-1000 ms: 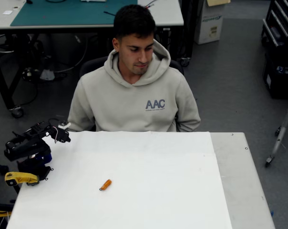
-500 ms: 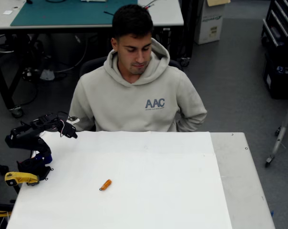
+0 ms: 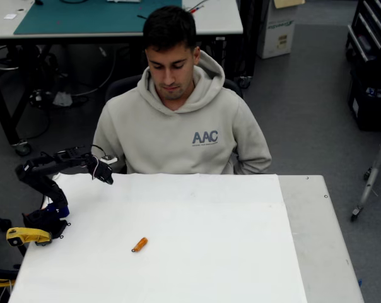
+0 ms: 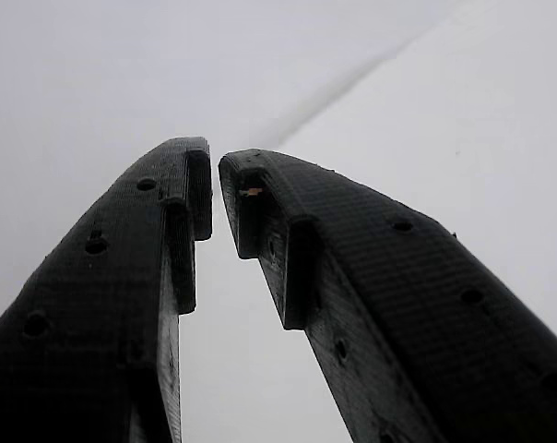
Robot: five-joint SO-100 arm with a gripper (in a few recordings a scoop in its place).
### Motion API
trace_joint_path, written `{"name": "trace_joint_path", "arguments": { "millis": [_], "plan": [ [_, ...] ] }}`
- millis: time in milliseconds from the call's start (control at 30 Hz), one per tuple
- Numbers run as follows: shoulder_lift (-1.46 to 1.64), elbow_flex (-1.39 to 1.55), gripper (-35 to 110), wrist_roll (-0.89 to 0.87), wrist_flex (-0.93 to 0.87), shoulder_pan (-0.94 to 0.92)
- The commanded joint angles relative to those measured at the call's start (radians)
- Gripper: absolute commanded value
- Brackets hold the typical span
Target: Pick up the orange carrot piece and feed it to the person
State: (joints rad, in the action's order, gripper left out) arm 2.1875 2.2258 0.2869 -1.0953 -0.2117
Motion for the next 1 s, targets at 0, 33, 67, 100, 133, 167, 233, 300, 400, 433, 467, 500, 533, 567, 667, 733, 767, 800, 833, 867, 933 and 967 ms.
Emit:
{"name": "trace_joint_path", "arguments": {
  "millis": [0, 33, 67, 100, 133, 167, 233, 300, 400, 433, 467, 500, 533, 567, 667, 733, 767, 800, 833, 867, 933, 967],
  "plan": [
    [-0.043, -0.095, -3, 0.052, 0.006, -0.061],
    [-0.069, -0.110, -3, 0.058, 0.006, -0.074],
    [-0.095, -0.129, -3, 0.066, 0.006, -0.087],
    [-0.120, -0.147, -3, 0.074, 0.005, -0.101],
    [-0.133, -0.166, -3, 0.081, 0.005, -0.114],
    [-0.147, -0.184, -3, 0.089, 0.005, -0.126],
    [-0.173, -0.219, -3, 0.103, 0.005, -0.149],
    [-0.206, -0.253, -3, 0.115, 0.005, -0.169],
    [-0.221, -0.281, -3, 0.137, 0.005, -0.190],
    [-0.224, -0.295, -3, 0.144, 0.005, -0.195],
    [-0.229, -0.301, -3, 0.150, 0.005, -0.201],
    [-0.238, -0.305, -3, 0.158, 0.005, -0.209],
    [-0.252, -0.307, -3, 0.164, 0.005, -0.216],
    [-0.267, -0.308, -3, 0.172, 0.005, -0.225],
    [-0.311, -0.310, -3, 0.196, 0.005, -0.253],
    [-0.334, -0.310, -3, 0.218, 0.005, -0.279],
    [-0.345, -0.310, -3, 0.227, 0.005, -0.296],
    [-0.354, -0.310, -3, 0.238, 0.005, -0.314],
    [-0.359, -0.310, -3, 0.250, 0.005, -0.333],
    [-0.364, -0.310, -3, 0.261, 0.005, -0.350],
    [-0.367, -0.311, -3, 0.287, 0.005, -0.383],
    [-0.367, -0.311, -3, 0.302, 0.005, -0.400]
  ]
}}
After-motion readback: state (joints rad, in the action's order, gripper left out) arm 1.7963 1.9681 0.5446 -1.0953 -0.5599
